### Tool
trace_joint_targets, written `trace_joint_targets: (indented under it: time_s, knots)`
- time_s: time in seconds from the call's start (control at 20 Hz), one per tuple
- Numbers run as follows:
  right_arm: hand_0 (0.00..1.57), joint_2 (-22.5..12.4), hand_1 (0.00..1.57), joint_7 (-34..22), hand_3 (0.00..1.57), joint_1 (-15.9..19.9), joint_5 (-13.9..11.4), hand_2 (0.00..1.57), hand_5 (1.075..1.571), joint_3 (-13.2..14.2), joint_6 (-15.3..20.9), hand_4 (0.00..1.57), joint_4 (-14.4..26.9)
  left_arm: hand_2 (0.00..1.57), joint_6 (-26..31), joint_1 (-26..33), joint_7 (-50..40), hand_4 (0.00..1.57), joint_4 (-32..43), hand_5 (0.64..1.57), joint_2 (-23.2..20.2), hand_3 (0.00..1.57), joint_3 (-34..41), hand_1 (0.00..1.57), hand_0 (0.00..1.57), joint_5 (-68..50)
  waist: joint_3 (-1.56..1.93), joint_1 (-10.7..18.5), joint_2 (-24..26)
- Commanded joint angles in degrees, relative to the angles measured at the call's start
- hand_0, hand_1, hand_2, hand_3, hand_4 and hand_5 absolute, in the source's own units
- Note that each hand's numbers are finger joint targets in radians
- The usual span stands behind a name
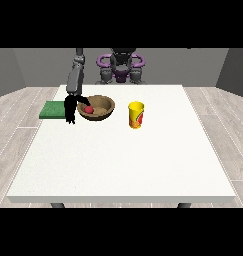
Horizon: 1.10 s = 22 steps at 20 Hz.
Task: Pick the cup and pour the ball into the bowl, then pick the bowl and place it on the pad
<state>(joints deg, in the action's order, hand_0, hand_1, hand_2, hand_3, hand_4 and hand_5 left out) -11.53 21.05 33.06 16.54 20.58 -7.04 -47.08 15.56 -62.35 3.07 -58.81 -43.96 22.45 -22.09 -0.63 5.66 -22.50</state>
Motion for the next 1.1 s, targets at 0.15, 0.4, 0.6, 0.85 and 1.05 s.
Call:
trace_joint_targets:
  time_s: [0.15,0.4,0.6,0.85,1.05]
  knots:
    - [0.00,1.6,0.00,1.0,0.00,1.8,-0.6,0.00,1.568,-0.6,1.4,0.31,4.9,0.00,0.6,-0.5,-0.9,0.00,-0.3,1.532,-1.4,0.00,0.7,0.00,0.00,-1.2,0.68,0.4,-1.5]
    - [0.00,6.3,0.00,-1.2,0.00,5.6,-3.3,0.00,1.569,-3.8,8.1,0.43,3.2,0.00,-1.2,-2.8,-1.2,0.00,0.1,1.540,-0.3,0.00,-0.9,0.00,0.00,0.1,0.64,1.8,-1.3]
    - [0.00,6.3,0.00,-1.2,0.00,4.8,-3.8,0.00,1.570,-3.3,10.3,0.42,4.4,0.00,1.4,-4.1,-2.7,0.00,0.8,1.540,-2.7,0.00,0.2,0.00,0.00,-1.9,0.66,3.1,-2.3]
    - [1.57,7.4,1.57,-3.9,0.86,1.5,-6.7,1.57,1.421,-3.9,15.9,0.87,7.4,0.00,0.2,-4.5,-5.0,0.00,-0.5,1.537,-1.1,0.00,-0.7,0.00,0.00,-2.5,0.66,4.0,-1.3]
    - [1.57,1.8,1.57,-8.6,1.57,0.6,-12.3,1.57,1.432,-6.8,19.6,1.16,4.4,0.00,2.5,-0.6,-0.2,0.00,2.4,1.546,-1.7,0.00,1.0,0.00,0.00,-2.3,0.47,3.8,-0.2]
